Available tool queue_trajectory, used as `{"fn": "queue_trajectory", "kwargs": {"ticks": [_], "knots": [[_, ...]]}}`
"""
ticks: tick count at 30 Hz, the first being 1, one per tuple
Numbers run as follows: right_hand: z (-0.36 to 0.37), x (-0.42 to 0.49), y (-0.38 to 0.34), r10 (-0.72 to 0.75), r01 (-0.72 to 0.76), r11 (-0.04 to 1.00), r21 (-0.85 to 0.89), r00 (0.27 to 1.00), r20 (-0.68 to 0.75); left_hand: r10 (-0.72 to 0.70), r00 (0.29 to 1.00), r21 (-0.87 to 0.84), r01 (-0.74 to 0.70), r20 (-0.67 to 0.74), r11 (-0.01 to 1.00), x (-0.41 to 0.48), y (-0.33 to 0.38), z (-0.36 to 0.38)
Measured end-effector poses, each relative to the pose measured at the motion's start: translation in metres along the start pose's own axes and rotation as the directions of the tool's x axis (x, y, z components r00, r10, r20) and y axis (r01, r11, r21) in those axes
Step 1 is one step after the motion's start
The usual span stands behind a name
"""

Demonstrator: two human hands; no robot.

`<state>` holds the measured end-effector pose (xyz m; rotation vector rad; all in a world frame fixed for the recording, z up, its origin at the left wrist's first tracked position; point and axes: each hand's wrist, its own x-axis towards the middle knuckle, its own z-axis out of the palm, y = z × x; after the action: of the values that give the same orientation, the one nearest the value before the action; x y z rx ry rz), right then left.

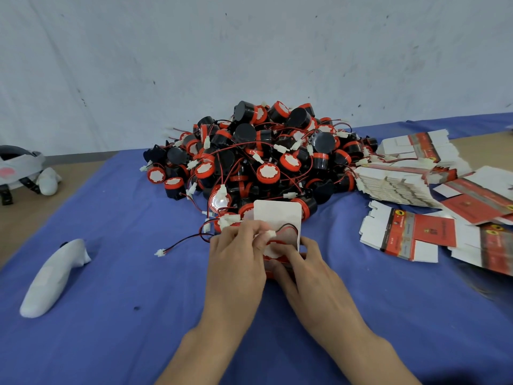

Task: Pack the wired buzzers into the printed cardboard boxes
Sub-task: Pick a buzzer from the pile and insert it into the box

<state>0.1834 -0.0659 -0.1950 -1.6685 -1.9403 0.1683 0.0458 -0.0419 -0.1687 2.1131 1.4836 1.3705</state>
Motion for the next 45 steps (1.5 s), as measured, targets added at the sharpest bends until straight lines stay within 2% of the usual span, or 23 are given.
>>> {"fn": "queue_trajectory", "kwargs": {"ticks": [2, 4, 6, 11, 20, 25, 31, 34, 38, 45], "knots": [[-0.001, 0.000, -0.001, 0.020, -0.020, 1.000, -0.023, 1.000, 0.011, 0.129, 0.991, 0.234, -0.114, -0.047, 0.965, 0.004, -0.006, -0.003], [0.000, 0.000, -0.003, 0.033, -0.032, 0.998, -0.048, 0.999, 0.020, 0.267, 0.962, 0.439, -0.262, 0.053, 0.859, 0.007, -0.009, -0.006], [0.000, 0.000, -0.004, 0.039, -0.037, 0.997, -0.066, 0.999, 0.024, 0.309, 0.939, 0.532, -0.342, 0.154, 0.774, 0.007, -0.009, -0.007], [0.003, -0.001, -0.004, 0.031, -0.029, 0.995, -0.092, 0.999, 0.020, 0.215, 0.948, 0.656, -0.318, 0.234, 0.685, 0.006, -0.001, -0.004], [0.004, -0.001, -0.006, 0.012, -0.009, 0.995, -0.100, 0.999, 0.030, 0.068, 0.950, 0.750, -0.283, 0.304, 0.599, 0.012, 0.003, 0.000], [0.002, 0.000, -0.010, 0.051, -0.049, 0.989, -0.143, 0.999, 0.012, 0.057, 0.962, 0.750, -0.244, 0.267, 0.614, 0.015, 0.000, 0.002], [0.003, 0.001, -0.016, 0.096, -0.108, 0.931, -0.348, 0.994, -0.050, 0.069, 0.968, 0.678, -0.220, 0.242, 0.702, 0.014, -0.002, 0.000], [0.004, 0.000, -0.020, 0.123, -0.150, 0.904, -0.400, 0.988, -0.092, 0.107, 0.972, 0.617, -0.217, 0.210, 0.757, 0.010, -0.009, -0.003], [0.003, 0.005, -0.022, 0.119, -0.131, 0.893, -0.430, 0.991, -0.056, 0.155, 0.973, 0.524, -0.224, 0.172, 0.822, 0.009, -0.013, -0.007], [0.001, 0.005, -0.023, 0.107, -0.124, 0.879, -0.460, 0.992, -0.063, 0.292, 0.949, 0.438, -0.315, 0.121, 0.842, 0.002, -0.021, -0.012]]}}
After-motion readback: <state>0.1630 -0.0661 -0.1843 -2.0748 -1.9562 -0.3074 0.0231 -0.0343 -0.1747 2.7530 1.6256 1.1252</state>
